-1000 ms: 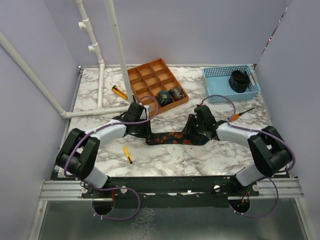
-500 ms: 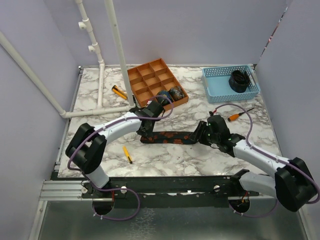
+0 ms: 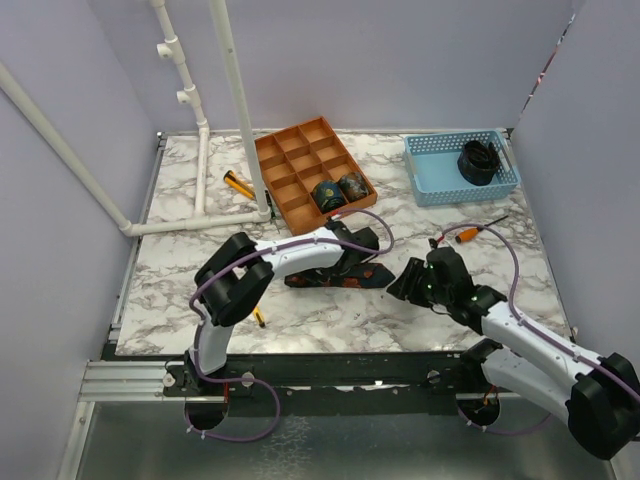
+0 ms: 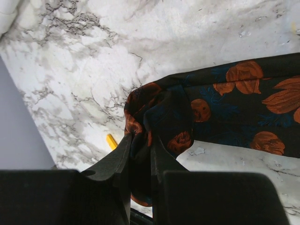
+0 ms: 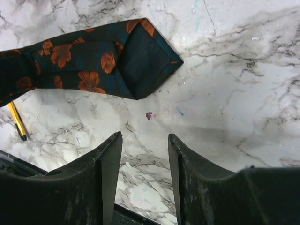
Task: Roll the ties
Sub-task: Roll the tie at the center of the board.
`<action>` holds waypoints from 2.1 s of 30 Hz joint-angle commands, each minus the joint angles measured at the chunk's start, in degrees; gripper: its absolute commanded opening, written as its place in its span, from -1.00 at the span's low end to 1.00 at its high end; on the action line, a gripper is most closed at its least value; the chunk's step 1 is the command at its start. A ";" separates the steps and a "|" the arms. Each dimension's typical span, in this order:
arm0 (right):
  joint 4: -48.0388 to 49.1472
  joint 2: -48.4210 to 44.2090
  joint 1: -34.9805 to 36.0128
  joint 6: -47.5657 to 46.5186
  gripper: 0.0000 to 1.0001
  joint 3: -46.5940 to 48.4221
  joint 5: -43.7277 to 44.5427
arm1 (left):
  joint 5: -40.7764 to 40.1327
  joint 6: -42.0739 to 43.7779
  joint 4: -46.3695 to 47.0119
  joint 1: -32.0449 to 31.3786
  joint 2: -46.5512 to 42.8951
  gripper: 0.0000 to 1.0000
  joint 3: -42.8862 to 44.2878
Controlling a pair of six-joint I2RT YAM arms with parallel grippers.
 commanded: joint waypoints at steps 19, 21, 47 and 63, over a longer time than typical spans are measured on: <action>-6.38 -7.81 0.26 2.72 0.05 -3.52 -3.23 | -5.89 -4.89 -13.05 -7.22 22.29 -0.39 25.70; -7.00 -8.64 0.24 2.83 0.08 -3.44 -3.15 | -5.49 -4.48 -11.78 -7.24 22.16 -0.19 25.72; -8.23 -10.07 0.24 -1.05 0.44 1.92 -8.11 | 7.12 1.56 5.00 -1.66 -2.39 0.98 16.46; 5.99 26.39 9.91 2.79 0.17 24.78 -5.26 | 59.86 -0.71 60.50 36.05 -38.63 0.98 -38.54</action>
